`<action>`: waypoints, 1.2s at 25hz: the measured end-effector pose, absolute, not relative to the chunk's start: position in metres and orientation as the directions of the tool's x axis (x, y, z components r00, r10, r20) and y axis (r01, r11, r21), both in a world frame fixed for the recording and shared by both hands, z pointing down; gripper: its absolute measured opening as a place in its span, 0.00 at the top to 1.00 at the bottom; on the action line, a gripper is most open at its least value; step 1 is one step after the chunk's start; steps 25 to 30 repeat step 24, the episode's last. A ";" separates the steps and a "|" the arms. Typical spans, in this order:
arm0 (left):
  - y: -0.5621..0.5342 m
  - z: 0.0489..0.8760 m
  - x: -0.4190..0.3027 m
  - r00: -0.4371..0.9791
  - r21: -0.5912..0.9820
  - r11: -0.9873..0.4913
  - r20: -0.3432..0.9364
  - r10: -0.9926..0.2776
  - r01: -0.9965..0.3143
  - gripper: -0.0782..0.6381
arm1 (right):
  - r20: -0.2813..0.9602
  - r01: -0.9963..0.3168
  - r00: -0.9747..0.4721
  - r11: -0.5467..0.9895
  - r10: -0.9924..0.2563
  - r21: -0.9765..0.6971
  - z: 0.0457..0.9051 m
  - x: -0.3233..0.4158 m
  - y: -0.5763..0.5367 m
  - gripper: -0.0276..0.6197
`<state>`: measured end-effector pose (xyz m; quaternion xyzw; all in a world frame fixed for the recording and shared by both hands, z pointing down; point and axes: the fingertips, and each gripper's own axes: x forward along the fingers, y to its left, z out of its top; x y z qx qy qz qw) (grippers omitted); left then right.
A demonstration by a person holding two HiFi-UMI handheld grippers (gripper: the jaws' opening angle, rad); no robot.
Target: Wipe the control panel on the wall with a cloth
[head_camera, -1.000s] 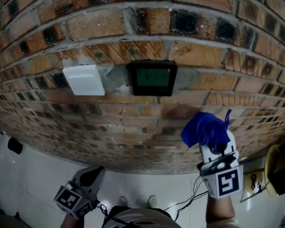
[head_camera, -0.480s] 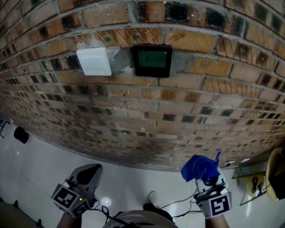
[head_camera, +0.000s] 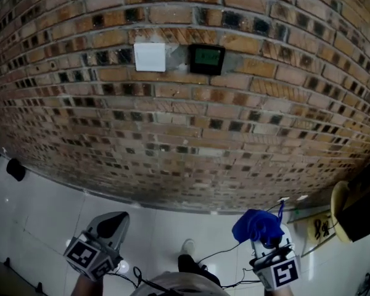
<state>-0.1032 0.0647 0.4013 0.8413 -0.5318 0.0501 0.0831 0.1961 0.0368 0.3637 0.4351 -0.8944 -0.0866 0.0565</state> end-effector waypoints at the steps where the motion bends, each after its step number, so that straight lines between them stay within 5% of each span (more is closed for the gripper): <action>1: 0.075 0.403 -0.103 0.429 0.090 -0.420 0.168 -0.888 -0.903 0.89 | 0.029 -0.769 -0.611 0.603 -0.791 0.212 0.363 0.198 0.049 0.82; 30: 0.157 0.394 -0.100 0.450 0.037 -0.449 0.138 -0.882 -0.893 0.89 | 0.002 -0.769 -0.607 0.588 -0.795 0.252 0.353 0.201 0.133 0.82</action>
